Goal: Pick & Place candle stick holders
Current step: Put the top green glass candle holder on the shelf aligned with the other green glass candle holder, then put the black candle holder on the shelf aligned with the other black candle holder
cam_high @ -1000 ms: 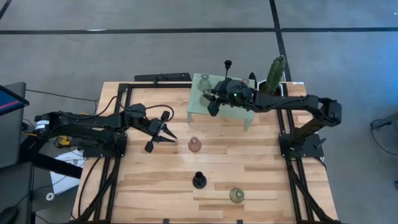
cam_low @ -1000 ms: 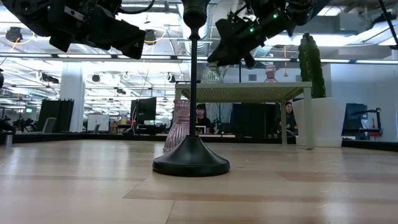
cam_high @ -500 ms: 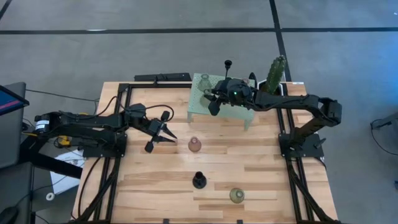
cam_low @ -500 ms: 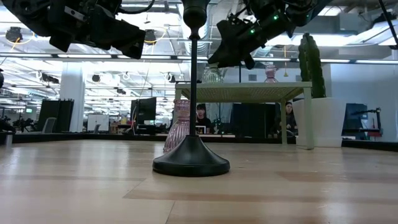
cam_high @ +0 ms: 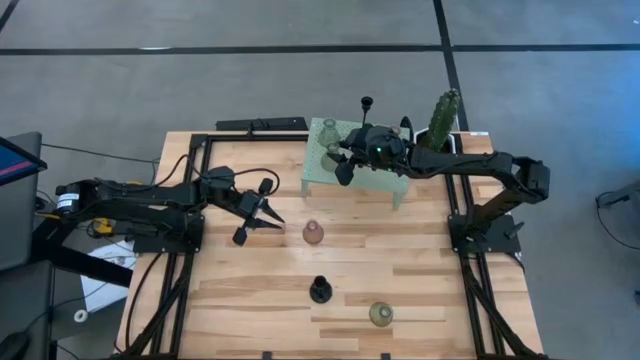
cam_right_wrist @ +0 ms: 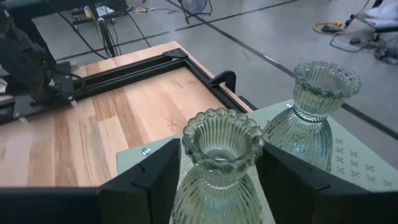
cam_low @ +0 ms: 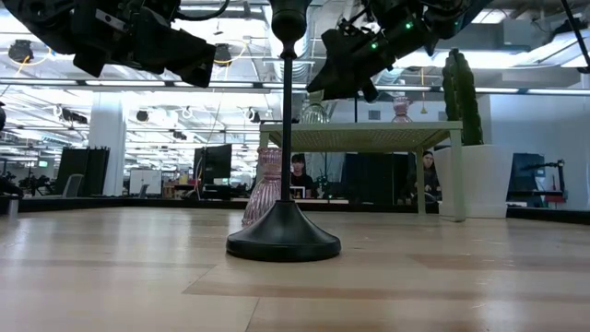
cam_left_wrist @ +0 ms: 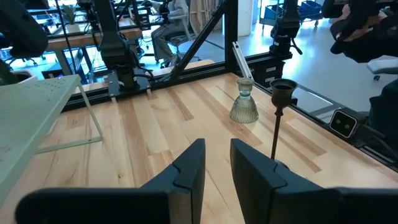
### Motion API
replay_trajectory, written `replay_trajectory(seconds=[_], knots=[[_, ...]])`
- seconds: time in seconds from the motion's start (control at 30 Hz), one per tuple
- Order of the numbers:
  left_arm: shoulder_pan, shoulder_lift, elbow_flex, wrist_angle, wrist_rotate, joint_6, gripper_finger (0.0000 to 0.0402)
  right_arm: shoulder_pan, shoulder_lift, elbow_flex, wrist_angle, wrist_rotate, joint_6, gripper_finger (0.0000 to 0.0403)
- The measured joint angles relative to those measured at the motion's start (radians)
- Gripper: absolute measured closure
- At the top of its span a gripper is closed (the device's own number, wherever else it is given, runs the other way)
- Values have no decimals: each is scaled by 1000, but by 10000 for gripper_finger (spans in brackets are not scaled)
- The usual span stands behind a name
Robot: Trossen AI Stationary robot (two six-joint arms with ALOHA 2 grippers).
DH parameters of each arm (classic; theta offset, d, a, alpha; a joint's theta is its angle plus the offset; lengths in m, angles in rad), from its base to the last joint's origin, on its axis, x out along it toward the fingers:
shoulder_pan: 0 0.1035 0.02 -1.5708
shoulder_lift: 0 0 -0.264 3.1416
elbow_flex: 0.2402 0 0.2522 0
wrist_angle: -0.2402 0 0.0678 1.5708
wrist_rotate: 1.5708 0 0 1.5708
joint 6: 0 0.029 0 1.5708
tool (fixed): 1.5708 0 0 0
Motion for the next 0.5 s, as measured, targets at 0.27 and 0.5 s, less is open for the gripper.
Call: replay_trajectory(seconds=[0.27,0.5], knots=[[0,0,0,0,0,0,325,0,-61,-1,-25,1,-27,199],[0,0,0,0,0,0,325,0,-198,-1,-212,1,-51,206]])
